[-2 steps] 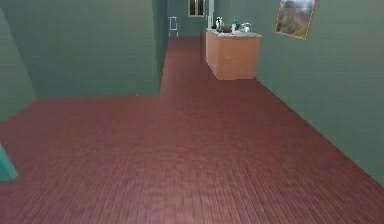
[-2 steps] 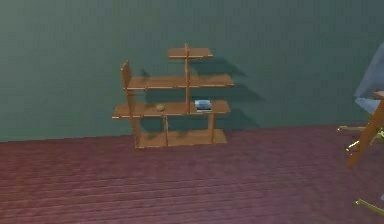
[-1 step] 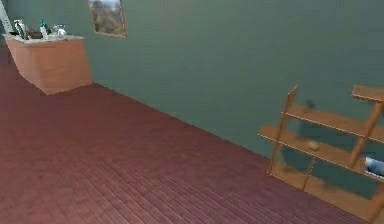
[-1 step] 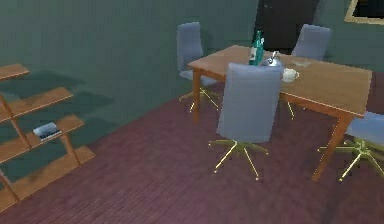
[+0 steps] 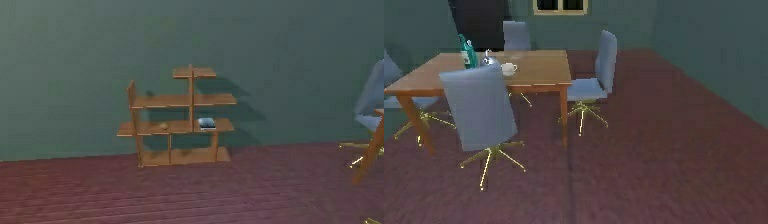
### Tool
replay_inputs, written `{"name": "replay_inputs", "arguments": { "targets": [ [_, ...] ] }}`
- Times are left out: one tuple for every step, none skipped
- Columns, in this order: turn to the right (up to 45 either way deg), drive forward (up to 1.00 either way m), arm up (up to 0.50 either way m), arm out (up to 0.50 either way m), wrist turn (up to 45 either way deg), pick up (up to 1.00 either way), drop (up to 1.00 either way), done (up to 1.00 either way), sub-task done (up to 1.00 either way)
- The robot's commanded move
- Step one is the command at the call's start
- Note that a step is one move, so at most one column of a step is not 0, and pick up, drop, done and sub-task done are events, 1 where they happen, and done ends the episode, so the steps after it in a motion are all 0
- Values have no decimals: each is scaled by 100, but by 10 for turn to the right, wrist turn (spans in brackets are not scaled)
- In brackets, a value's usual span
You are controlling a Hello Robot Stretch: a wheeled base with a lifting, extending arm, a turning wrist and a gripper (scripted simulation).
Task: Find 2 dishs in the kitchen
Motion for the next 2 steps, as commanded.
{"name": "replay_inputs", "arguments": {
  "targets": [
    [390,0,0,0,0,0,0,0,0],
    [0,20,0,0,0,0,0,0,0]
  ]
}}
